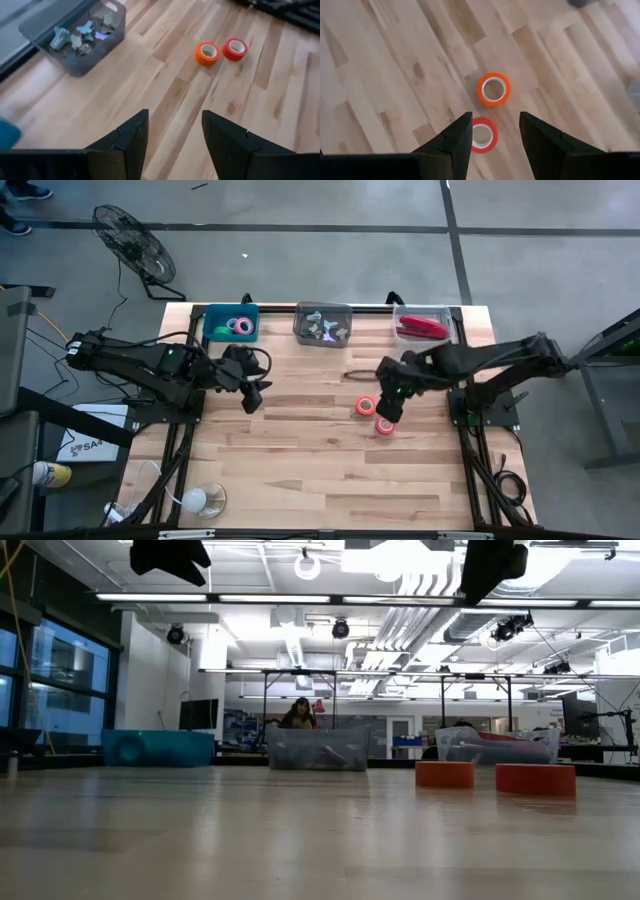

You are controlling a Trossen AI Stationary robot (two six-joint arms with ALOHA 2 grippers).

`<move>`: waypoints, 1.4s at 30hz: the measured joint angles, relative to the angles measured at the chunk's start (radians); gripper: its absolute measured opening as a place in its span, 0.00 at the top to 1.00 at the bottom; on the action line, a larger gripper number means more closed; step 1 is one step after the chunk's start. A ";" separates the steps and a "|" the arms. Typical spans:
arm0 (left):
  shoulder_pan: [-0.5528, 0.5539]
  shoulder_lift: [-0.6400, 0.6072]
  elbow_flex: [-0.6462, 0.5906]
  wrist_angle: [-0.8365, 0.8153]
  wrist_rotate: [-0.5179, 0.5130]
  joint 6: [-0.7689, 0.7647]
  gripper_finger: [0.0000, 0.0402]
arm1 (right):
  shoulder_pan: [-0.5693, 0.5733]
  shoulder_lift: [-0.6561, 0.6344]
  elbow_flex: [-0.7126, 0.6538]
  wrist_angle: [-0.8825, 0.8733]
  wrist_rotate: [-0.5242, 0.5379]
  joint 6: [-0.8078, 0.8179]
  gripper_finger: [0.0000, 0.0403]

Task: Pick and place Stapler, Stapler remover, tape
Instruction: Put the red tape into the blue bin

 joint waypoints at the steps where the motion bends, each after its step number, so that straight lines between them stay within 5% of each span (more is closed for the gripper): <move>1: 0.000 0.000 0.000 0.001 -0.001 0.019 0.55 | 0.014 0.014 0.000 0.000 0.000 0.012 0.62; 12: 0.000 0.000 0.000 0.003 -0.003 0.163 0.55 | 0.111 0.205 0.000 0.001 -0.007 0.083 0.62; 27: 0.000 0.000 0.000 0.003 -0.002 0.183 0.55 | 0.077 0.424 0.000 -0.153 -0.169 0.565 0.62; 32: 0.000 0.000 0.000 -0.005 -0.002 0.183 0.55 | 0.061 0.393 -0.065 -0.099 -0.163 0.615 0.62; 42: 0.000 0.000 0.000 -0.009 -0.002 0.182 0.55 | 0.058 0.148 -0.404 0.144 -0.180 0.763 0.62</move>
